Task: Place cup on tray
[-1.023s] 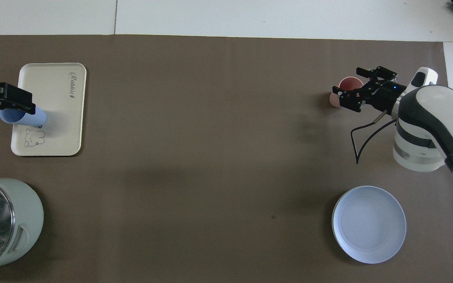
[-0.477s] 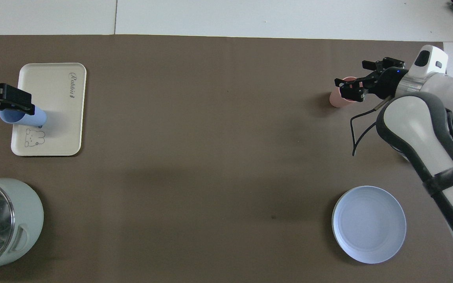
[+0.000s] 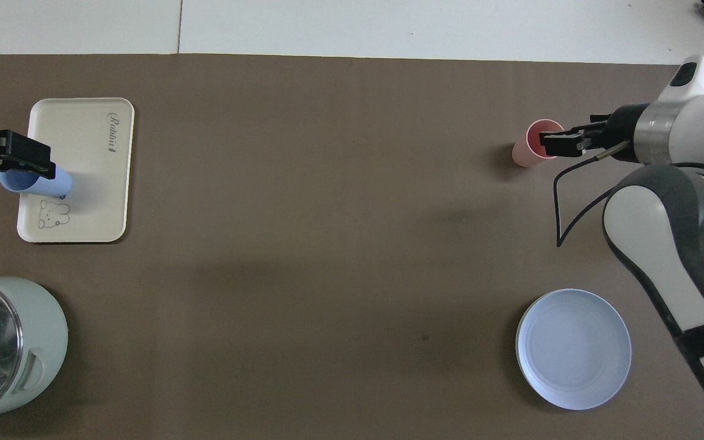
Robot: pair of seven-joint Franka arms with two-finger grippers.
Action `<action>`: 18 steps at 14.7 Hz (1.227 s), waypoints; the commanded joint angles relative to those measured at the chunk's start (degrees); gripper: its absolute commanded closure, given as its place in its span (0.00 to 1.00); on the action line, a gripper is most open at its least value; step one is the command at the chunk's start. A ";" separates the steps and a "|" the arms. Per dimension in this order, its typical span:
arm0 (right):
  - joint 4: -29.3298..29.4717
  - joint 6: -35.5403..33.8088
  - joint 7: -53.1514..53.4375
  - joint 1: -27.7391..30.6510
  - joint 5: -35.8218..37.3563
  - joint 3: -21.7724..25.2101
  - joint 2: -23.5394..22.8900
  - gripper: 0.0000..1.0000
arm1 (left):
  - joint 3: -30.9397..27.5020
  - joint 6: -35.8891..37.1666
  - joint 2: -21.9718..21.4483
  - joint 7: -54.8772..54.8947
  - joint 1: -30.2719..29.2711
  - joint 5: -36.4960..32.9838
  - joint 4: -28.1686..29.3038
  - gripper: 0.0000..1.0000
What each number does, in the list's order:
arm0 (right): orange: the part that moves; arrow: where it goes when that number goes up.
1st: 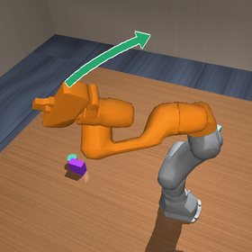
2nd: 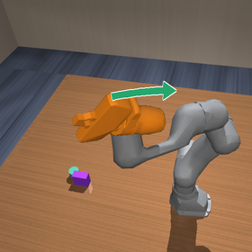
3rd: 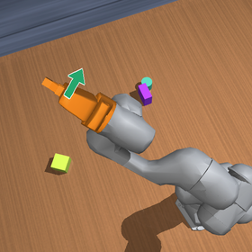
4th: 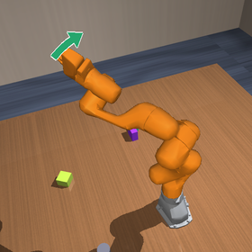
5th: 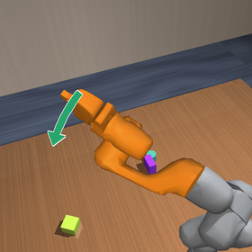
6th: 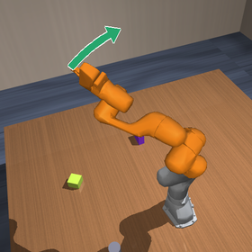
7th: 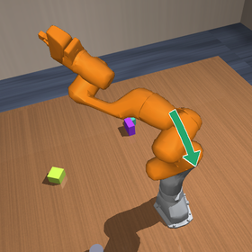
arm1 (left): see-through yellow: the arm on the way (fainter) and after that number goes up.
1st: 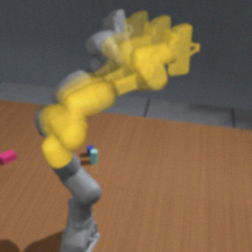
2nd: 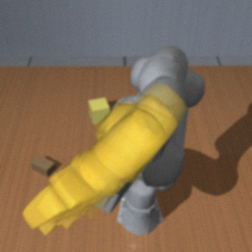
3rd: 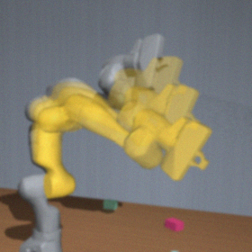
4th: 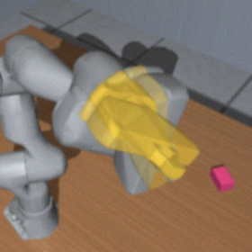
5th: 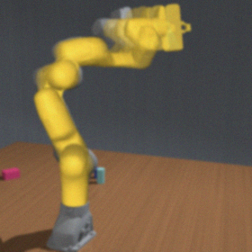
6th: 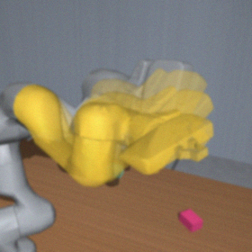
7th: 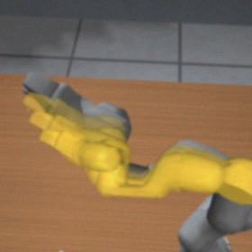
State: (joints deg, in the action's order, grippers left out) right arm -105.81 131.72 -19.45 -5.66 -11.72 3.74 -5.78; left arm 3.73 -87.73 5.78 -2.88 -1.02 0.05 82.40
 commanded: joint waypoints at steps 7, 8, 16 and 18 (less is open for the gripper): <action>5.68 -28.48 22.78 2.85 14.00 0.21 6.92 0.00 | -0.21 -0.42 -2.17 4.72 -0.12 0.04 3.02 0.00; 8.74 -33.75 24.36 3.98 14.01 -0.05 6.83 0.00 | -0.21 -0.42 -2.26 4.90 -0.30 0.04 3.46 0.00; 15.55 -41.72 28.06 4.08 10.42 -0.75 5.86 0.00 | -0.30 -0.86 -2.70 5.51 -1.10 -0.14 4.08 0.00; 15.19 -41.80 28.33 4.08 10.32 -0.84 6.13 0.00 | -0.30 -1.04 -2.70 6.31 -1.09 -0.14 3.82 0.00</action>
State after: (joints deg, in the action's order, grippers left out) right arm -91.83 91.16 7.61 -2.01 -0.02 3.17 1.11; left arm 3.31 -87.79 4.85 2.00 -1.80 0.05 84.32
